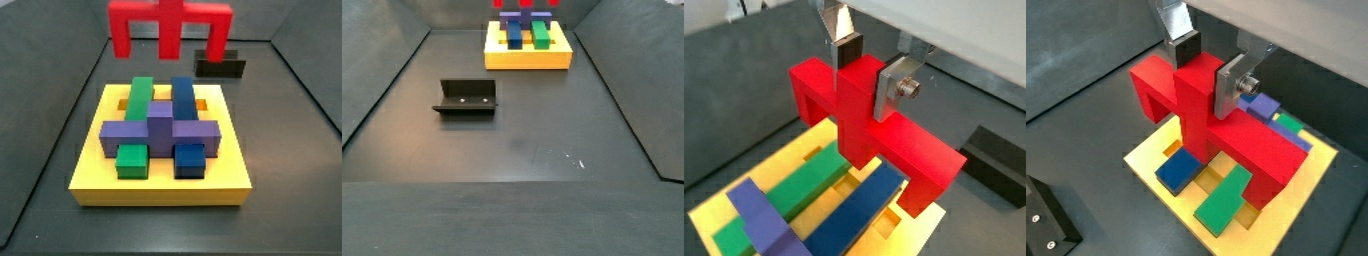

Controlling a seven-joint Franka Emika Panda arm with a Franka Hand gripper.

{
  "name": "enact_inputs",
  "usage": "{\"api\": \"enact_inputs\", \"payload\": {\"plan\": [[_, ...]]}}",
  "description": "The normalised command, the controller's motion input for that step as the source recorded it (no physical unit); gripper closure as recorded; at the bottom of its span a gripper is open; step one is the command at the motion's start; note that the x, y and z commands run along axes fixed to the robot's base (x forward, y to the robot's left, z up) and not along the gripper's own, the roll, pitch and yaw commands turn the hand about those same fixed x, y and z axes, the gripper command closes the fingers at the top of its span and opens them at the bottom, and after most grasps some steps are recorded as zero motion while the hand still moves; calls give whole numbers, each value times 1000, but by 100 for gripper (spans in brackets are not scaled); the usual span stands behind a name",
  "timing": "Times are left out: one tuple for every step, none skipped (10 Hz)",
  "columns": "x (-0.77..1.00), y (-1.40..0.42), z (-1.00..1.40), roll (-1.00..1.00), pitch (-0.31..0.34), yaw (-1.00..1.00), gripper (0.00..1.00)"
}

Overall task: Pick up the red object. Move up. Place the red object on the fixture. Regrasp the red object. Move to above the board. Insert the red object.
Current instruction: Insert the red object.

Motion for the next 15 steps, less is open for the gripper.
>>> {"api": "enact_inputs", "payload": {"plan": [[74, 0, -651, 79, -261, 66, 100], [0, 0, -483, 19, -284, 71, 100], [-131, 0, -374, 0, -314, 14, 100], [-209, 0, -289, 0, -333, 0, 100], [-251, 0, -143, 0, -306, 0, 100], [-226, 0, -151, 0, -299, 0, 100], [-194, 0, -111, 0, -260, 6, 100], [-151, -6, -74, 31, -194, 29, 100], [0, -71, -174, 144, -87, 129, 100], [14, -126, -174, 217, 0, 114, 100], [60, -114, -200, 310, 27, 60, 100], [109, -71, -163, 354, 69, 0, 100], [149, -83, -57, 256, 64, 0, 100], [166, -54, -6, 163, 57, 0, 100], [111, -29, 0, 91, 30, 0, 100]]}}
